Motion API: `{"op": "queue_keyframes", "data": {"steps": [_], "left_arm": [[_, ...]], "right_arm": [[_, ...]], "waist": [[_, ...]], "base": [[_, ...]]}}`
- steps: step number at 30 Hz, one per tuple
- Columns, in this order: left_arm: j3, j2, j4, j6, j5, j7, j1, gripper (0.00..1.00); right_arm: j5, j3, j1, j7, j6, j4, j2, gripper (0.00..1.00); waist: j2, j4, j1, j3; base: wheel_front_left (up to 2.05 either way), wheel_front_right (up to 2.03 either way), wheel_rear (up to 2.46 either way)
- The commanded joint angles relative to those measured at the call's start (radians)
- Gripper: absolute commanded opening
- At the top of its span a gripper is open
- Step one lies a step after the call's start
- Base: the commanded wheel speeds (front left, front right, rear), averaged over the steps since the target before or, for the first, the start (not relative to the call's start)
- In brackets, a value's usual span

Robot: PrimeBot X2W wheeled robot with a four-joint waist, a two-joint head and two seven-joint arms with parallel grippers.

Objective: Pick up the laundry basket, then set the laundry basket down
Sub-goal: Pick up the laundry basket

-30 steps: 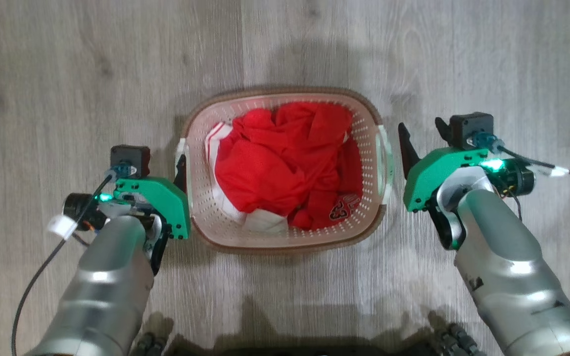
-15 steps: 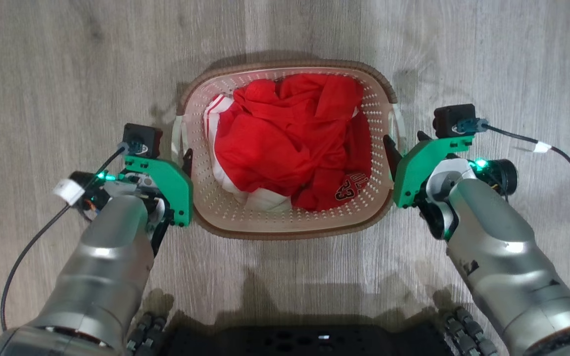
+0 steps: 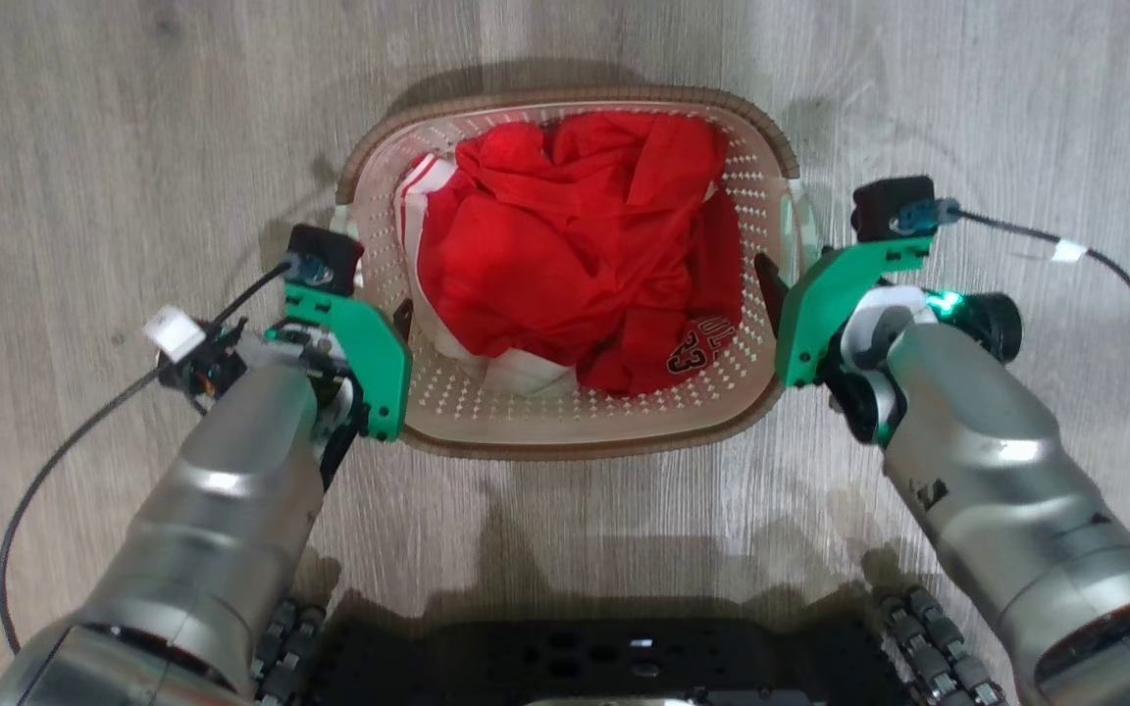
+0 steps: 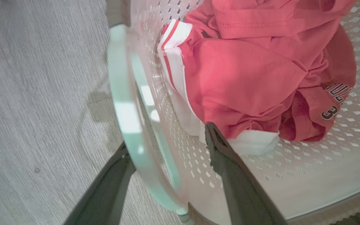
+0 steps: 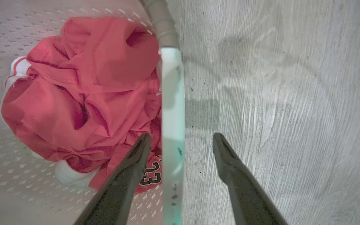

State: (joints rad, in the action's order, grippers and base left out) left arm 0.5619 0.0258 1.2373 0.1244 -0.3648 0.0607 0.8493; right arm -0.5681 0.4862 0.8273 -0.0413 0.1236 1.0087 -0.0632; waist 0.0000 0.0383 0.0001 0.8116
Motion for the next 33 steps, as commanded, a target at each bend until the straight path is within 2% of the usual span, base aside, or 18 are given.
{"op": "queue_keyframes", "data": {"steps": [1,14,33], "left_arm": [[0.005,0.025,-0.013,0.006,-0.018,-0.011,0.009,1.00],[0.129,0.024,0.001,0.006,-0.082,-0.041,0.067,1.00],[0.222,0.024,-0.008,0.006,-0.187,-0.020,0.092,1.00]], "right_arm": [[-0.018,0.023,-0.014,-0.002,0.007,-0.003,0.013,1.00],[-0.072,0.083,0.062,0.004,0.007,0.064,0.013,1.00],[-0.139,0.155,0.106,0.041,0.007,0.120,0.013,1.00]], "waist": [[0.0000,0.003,-0.0001,0.014],[0.0000,0.011,-0.0001,0.074],[0.0000,0.030,-0.0001,0.109]], "base": [[0.00,0.00,0.00],[0.00,0.00,0.00],[0.00,0.00,0.00]]}}
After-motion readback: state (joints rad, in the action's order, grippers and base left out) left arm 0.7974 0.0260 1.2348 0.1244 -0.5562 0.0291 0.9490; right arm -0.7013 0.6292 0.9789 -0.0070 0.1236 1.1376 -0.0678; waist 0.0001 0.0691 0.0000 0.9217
